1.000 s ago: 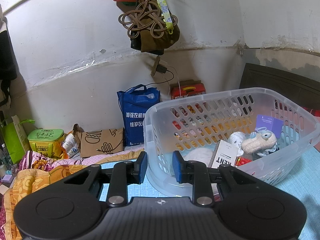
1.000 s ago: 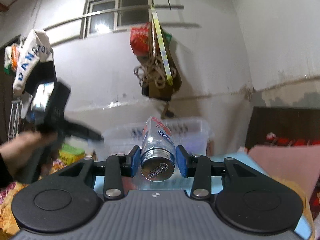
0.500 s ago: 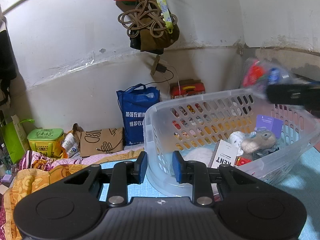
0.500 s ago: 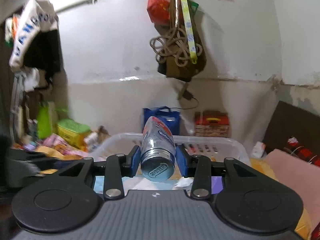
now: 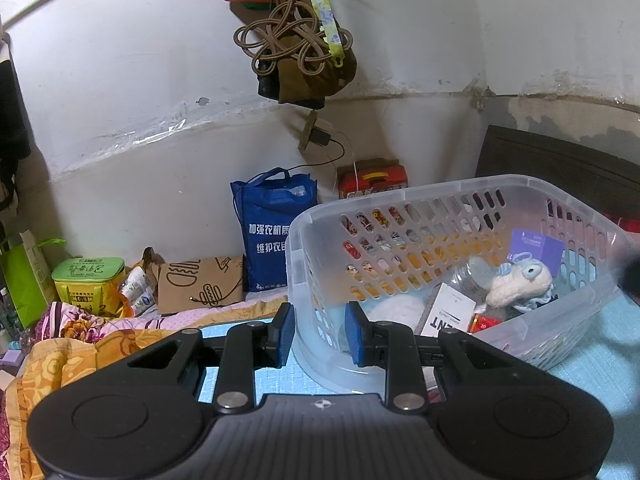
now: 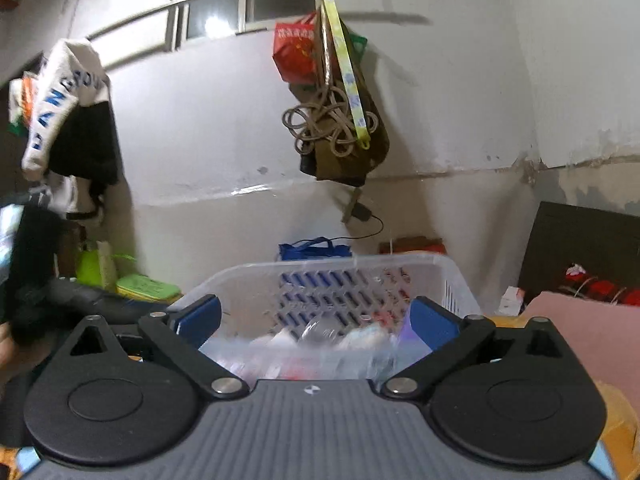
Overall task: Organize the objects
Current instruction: 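Carry the bottle into the basket and open the right tool, then grasp the red bagged item with the right tool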
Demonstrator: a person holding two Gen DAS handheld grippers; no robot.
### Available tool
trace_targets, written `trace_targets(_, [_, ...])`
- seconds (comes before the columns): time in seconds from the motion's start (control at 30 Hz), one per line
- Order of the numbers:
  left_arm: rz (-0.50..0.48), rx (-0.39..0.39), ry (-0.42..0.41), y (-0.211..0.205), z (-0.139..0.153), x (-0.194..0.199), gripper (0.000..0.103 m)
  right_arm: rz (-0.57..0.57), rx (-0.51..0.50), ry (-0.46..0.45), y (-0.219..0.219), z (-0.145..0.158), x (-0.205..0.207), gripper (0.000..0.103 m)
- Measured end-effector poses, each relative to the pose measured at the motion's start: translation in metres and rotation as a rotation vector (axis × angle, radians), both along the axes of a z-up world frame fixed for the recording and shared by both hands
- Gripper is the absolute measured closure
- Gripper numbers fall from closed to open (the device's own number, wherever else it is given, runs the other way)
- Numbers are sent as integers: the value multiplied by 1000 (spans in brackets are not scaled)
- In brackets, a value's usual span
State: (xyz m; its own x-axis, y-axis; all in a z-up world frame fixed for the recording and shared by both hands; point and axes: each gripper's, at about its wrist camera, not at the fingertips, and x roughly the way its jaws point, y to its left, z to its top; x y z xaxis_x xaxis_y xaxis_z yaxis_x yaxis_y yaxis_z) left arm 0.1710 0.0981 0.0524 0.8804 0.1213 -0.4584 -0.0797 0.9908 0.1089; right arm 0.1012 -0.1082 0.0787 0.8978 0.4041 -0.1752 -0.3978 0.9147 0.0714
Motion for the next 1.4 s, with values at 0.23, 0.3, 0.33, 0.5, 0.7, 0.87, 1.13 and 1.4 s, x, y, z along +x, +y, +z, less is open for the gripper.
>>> trace_targets(0.23, [3,5,1,-2,0,-1,72,46,-59,126,20,-48,-1,0])
trace_targets(0.3, [3,5,0,-1,0,-2,72,67,-74,201,31,-59,9,0])
trace_targets(0.33, [3,4,0,-1,0,-2,72,79,-87,232,38,-64,15,0])
trace_targets(0.5, [3,4,0,-1,-1,-3,72,110,-125,290,62,-72,33,0])
trace_targets(0.7, [2,5,-1,-2,-1,-3,72,106,-147,342,80,-82,48,10])
trace_targets(0.87, [1,6,-1,-2,-1,-3,72,103,-132,379,85,-86,53,23])
trace_targets(1.13, [1,7,-1,-2,-1,-4,72,100,-144,393,86,-89,49,57])
trace_targets(1.4, [3,-3,1,-2,1,-4,72,71,-128,252,74,-82,28,58])
